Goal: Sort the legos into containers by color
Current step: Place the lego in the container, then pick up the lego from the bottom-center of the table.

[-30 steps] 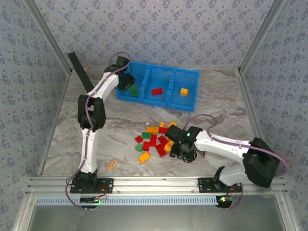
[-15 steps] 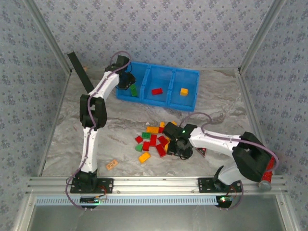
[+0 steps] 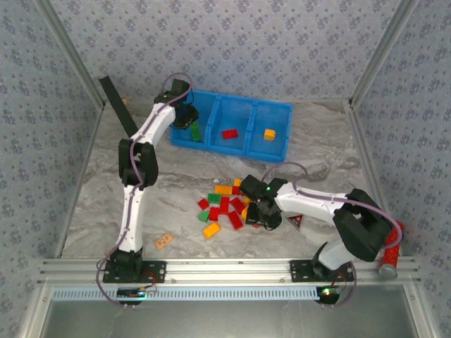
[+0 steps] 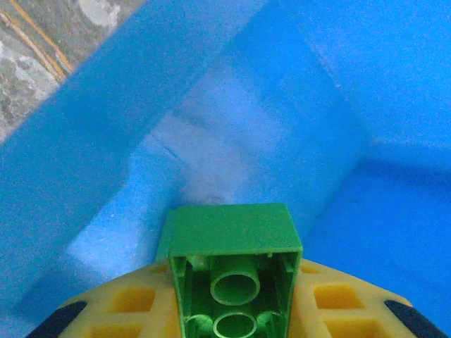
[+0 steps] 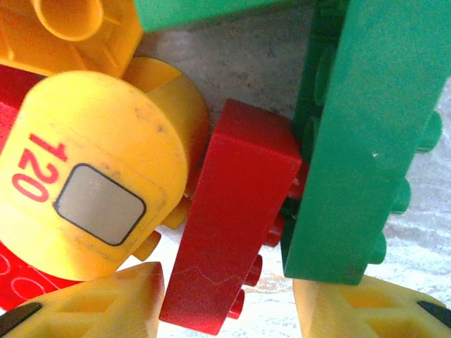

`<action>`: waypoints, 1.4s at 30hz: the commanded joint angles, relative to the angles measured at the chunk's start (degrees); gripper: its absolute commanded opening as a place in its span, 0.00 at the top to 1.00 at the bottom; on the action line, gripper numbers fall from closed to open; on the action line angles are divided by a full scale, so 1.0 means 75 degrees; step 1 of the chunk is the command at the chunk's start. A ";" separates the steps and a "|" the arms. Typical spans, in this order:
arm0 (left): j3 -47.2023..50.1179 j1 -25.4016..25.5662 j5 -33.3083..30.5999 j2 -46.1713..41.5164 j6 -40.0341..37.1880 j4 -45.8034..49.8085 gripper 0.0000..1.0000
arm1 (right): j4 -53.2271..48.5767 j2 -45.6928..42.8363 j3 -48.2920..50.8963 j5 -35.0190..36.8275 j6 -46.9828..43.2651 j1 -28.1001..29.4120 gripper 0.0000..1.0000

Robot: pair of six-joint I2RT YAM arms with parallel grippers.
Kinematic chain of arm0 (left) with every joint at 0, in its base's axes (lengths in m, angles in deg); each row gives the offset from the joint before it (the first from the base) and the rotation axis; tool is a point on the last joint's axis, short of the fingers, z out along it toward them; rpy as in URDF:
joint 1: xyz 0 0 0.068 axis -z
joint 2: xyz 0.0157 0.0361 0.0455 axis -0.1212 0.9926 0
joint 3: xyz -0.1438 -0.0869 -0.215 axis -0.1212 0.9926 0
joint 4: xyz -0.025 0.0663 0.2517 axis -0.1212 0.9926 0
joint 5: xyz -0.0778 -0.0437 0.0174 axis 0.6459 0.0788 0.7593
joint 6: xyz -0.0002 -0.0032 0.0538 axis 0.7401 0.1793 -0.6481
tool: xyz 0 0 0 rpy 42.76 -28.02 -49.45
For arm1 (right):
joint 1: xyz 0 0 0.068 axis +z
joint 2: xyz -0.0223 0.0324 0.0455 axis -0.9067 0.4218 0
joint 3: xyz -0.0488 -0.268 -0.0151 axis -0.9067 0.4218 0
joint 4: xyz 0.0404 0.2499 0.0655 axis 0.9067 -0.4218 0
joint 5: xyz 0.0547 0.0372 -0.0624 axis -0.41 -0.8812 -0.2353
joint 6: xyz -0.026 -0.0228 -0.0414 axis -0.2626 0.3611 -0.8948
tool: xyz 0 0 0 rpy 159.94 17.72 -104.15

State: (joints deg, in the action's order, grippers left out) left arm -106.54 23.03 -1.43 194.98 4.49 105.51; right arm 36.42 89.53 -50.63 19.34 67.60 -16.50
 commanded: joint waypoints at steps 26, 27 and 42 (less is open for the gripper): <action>-0.0923 0.0165 0.0570 -0.0254 -0.1183 0.0988 0.41 | -0.1314 -0.1132 -0.0084 -0.0442 -0.1260 -0.0203 0.75; -0.0969 0.0183 0.0609 -0.0320 -0.1294 0.1043 0.40 | -0.1493 -0.1327 -0.0180 -0.0496 -0.1293 -0.0223 0.76; -0.0877 0.0370 0.1098 -0.1597 -0.3517 0.2388 0.39 | -0.2248 -0.1818 -0.2185 -0.0938 -0.3793 -0.1419 0.77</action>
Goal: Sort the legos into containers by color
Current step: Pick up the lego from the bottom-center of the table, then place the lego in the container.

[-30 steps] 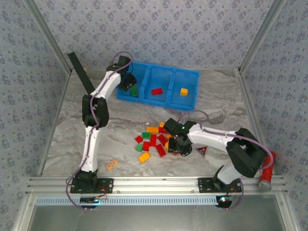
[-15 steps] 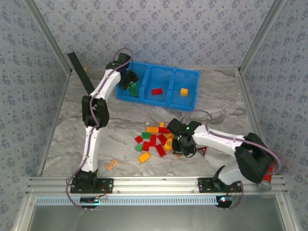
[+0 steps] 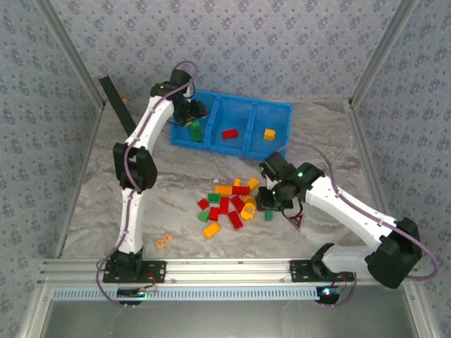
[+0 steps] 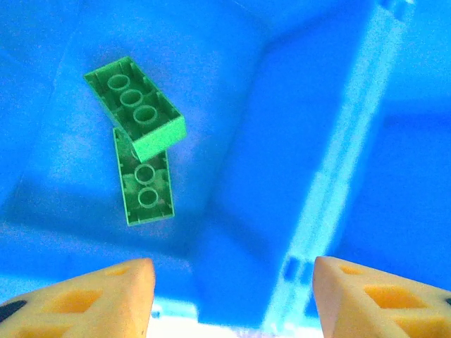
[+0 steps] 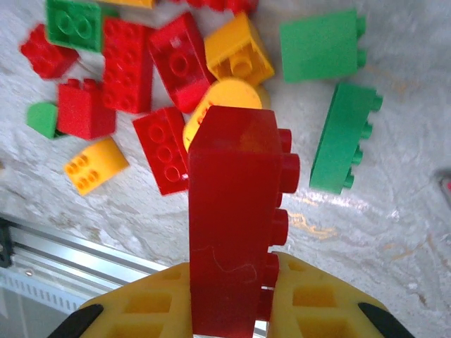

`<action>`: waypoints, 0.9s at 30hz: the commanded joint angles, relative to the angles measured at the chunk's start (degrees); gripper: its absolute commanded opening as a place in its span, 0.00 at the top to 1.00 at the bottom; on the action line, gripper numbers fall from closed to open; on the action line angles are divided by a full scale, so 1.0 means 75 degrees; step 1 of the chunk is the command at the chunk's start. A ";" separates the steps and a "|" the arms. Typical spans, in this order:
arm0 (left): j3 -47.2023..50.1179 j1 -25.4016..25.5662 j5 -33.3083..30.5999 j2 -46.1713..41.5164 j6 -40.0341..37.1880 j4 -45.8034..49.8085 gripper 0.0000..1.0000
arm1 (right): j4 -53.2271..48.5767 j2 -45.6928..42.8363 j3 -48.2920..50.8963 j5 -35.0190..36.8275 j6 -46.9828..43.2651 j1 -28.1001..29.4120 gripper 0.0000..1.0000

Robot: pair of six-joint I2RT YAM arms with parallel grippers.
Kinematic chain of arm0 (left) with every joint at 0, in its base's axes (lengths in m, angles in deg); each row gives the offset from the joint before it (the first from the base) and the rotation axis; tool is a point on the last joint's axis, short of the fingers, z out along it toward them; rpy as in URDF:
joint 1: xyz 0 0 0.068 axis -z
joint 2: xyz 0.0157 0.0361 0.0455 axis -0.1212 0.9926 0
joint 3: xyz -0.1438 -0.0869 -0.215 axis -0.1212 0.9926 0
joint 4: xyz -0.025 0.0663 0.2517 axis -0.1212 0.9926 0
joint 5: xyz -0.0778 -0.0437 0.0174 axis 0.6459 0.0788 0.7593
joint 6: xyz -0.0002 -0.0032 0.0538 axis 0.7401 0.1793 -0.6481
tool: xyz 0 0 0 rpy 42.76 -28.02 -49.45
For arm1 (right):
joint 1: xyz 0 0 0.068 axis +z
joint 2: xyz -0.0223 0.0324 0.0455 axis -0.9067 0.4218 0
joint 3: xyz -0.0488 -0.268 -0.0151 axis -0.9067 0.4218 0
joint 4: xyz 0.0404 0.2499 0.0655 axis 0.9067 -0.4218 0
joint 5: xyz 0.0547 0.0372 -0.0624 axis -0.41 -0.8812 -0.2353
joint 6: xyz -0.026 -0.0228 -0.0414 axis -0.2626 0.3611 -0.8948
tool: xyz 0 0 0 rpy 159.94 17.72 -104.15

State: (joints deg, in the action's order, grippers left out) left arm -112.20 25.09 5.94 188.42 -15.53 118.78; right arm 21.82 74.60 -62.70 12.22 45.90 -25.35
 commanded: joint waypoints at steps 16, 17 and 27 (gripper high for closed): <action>0.6840 0.0561 0.0180 -0.5467 -0.2518 -0.0738 0.37 | 0.0536 0.4087 -0.5870 0.1184 -0.3806 -0.1038 0.78; 0.7200 0.0611 0.0190 -0.5668 -0.2496 -0.0826 0.37 | 0.0523 0.4396 -0.6223 0.1207 -0.3873 -0.1032 0.78; 0.9772 0.1828 0.0431 -0.7166 -0.1699 -0.1629 0.36 | 0.0474 0.7114 -0.8720 0.0809 -0.3844 -0.1137 0.78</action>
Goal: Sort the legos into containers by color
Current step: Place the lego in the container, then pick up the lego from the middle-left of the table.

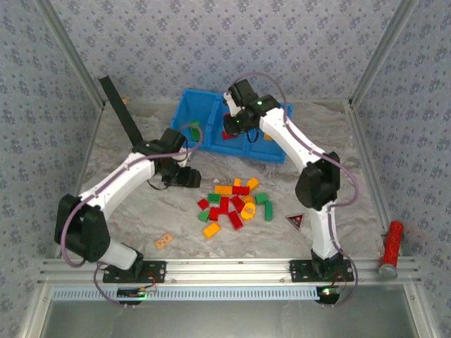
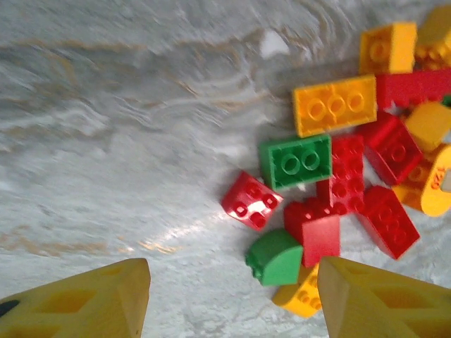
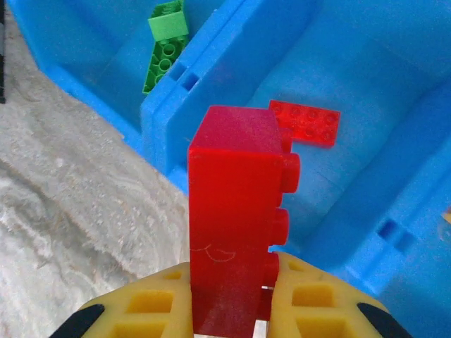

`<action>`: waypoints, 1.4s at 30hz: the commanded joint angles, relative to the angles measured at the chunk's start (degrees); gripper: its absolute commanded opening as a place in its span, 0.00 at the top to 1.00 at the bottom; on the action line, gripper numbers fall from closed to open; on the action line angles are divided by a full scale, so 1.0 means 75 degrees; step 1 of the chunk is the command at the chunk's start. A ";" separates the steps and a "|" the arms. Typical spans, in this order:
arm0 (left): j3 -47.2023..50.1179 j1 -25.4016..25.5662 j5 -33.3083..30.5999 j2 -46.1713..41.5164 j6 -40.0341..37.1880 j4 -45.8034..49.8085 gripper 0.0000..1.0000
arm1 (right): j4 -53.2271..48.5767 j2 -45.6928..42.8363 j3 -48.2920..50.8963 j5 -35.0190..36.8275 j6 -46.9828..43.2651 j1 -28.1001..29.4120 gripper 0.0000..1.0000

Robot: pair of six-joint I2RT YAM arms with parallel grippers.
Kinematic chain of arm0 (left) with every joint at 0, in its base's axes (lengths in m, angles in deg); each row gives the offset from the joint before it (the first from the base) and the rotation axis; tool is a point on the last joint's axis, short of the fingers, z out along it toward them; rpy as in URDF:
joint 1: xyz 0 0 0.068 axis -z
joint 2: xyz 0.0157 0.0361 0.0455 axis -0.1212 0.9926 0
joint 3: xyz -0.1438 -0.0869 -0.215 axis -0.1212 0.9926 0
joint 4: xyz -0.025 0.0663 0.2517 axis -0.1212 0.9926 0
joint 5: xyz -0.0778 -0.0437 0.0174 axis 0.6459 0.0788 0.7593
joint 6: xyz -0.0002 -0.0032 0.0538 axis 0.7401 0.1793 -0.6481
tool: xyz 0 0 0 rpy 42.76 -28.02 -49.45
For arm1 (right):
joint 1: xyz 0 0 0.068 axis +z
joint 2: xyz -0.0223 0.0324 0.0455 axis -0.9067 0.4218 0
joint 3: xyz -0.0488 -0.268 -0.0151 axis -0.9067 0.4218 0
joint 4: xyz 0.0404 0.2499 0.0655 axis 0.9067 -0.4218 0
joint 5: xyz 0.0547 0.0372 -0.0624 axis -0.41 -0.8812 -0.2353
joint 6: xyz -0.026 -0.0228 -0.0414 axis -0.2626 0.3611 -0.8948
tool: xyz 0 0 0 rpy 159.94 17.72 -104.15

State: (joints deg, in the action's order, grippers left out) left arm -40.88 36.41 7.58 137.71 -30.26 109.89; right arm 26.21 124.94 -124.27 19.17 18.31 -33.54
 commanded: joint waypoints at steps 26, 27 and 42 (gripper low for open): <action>0.2084 0.2362 -0.0502 -0.0224 0.0714 -0.1868 0.35 | -0.0134 0.2655 -0.1588 -0.0628 0.0595 -0.0287 0.71; 0.2068 0.2386 -0.0502 -0.0155 0.0705 -0.1886 0.35 | -0.0134 0.2657 -0.1562 -0.0628 0.0595 -0.0277 0.70; 0.2050 0.2517 -0.0625 0.0493 0.0620 -0.1880 0.35 | -0.0193 0.2000 -0.1396 -0.0568 0.0344 -0.0161 0.55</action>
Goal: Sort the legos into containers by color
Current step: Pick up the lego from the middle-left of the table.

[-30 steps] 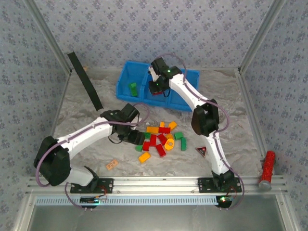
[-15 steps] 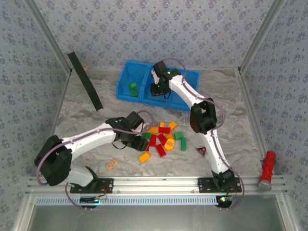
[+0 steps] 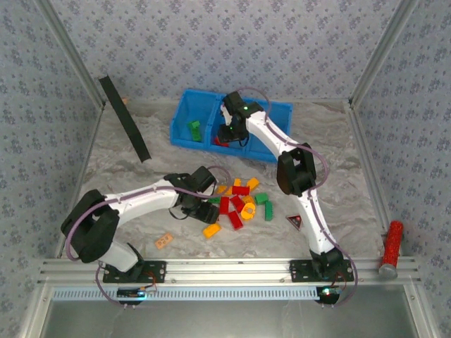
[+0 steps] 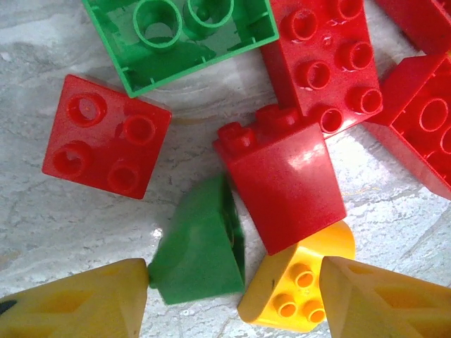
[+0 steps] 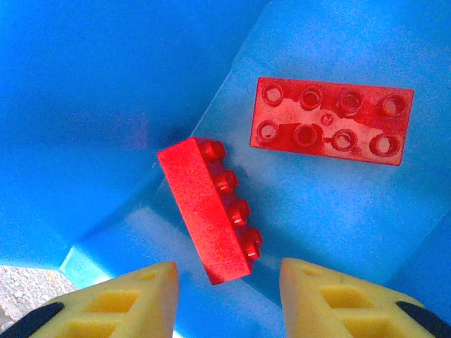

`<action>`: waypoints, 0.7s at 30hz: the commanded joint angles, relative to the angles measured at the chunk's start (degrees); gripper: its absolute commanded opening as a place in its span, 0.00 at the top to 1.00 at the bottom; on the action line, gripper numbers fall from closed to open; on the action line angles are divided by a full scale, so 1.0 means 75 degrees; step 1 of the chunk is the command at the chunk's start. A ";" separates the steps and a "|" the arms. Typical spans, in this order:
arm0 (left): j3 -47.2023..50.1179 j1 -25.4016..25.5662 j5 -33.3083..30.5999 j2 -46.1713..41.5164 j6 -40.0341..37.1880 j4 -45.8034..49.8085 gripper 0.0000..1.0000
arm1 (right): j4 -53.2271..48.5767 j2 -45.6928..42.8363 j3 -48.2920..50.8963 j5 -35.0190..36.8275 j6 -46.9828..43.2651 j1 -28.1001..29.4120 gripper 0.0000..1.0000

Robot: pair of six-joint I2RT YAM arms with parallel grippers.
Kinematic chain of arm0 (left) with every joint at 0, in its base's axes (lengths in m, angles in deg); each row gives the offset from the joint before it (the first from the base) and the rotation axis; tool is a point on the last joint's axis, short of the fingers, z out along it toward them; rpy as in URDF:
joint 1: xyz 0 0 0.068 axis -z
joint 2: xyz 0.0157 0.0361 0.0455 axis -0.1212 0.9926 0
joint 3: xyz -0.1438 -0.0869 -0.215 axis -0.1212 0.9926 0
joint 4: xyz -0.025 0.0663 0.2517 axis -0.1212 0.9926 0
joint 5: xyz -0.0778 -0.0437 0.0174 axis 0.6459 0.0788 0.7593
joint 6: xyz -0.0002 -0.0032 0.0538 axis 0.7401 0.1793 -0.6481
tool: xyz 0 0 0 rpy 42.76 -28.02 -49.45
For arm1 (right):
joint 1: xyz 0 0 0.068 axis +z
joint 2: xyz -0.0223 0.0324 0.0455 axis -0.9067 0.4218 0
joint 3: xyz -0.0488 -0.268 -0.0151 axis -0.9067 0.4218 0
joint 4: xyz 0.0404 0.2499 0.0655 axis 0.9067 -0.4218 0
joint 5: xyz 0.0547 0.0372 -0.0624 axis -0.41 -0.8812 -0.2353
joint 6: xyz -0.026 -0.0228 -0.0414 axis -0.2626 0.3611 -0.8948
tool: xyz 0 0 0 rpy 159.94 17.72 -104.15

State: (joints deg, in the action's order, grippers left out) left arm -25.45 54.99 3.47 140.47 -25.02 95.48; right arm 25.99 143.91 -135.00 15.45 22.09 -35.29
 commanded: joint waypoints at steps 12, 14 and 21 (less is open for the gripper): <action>-0.0103 0.0041 -0.0318 0.0632 -0.0203 0.0036 0.36 | -0.0079 -0.2304 0.1183 -0.0232 -0.0378 0.0274 0.54; -0.0067 0.0038 -0.0297 0.0645 -0.0179 -0.0049 0.37 | -0.0016 -0.2673 0.1595 -0.0170 -0.0378 0.0299 0.54; -0.0227 0.0041 -0.0317 0.0784 -0.0369 -0.0216 0.39 | -0.0011 -0.3737 0.3006 0.0099 -0.0302 0.0357 0.54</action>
State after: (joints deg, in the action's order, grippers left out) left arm -25.45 54.97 1.55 145.10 -26.11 94.96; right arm 27.09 119.08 -116.42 14.82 20.56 -32.87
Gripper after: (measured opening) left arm 0.617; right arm 0.459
